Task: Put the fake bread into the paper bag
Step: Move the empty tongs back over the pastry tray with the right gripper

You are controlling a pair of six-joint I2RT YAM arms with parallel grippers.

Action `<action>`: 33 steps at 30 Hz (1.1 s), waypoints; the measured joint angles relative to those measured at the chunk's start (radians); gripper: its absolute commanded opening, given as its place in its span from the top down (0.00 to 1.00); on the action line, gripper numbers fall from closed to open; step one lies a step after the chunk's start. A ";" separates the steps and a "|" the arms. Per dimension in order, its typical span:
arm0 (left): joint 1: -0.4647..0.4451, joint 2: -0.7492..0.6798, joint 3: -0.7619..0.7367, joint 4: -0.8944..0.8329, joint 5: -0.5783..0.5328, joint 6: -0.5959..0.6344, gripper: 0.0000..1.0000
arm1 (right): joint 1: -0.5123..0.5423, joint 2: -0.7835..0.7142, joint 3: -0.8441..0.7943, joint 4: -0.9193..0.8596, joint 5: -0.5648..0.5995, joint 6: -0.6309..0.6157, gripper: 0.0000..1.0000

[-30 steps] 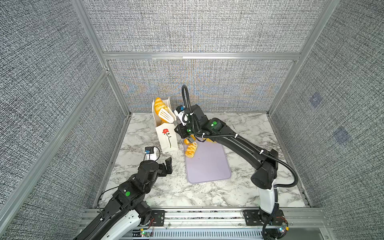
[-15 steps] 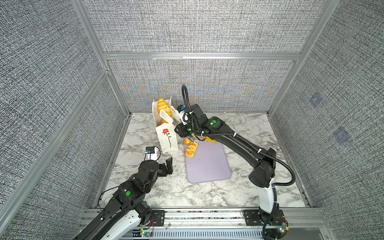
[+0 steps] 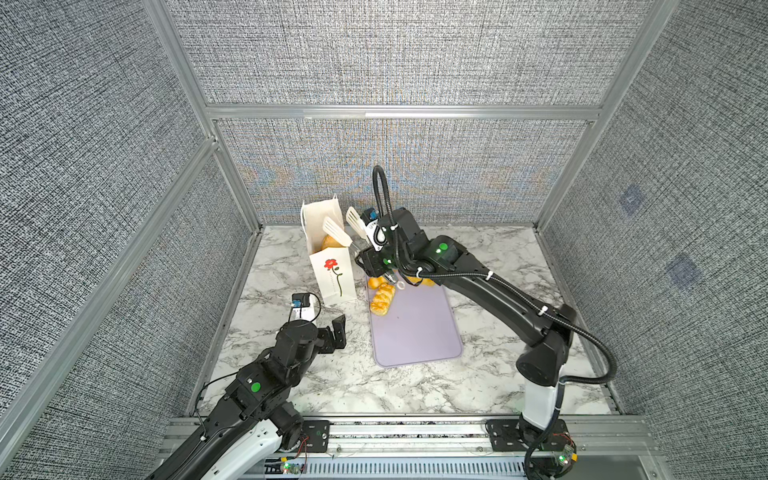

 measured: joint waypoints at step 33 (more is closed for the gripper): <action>-0.001 0.005 -0.119 0.086 0.097 -0.037 0.01 | 0.200 -0.038 -0.649 0.109 0.309 0.397 0.46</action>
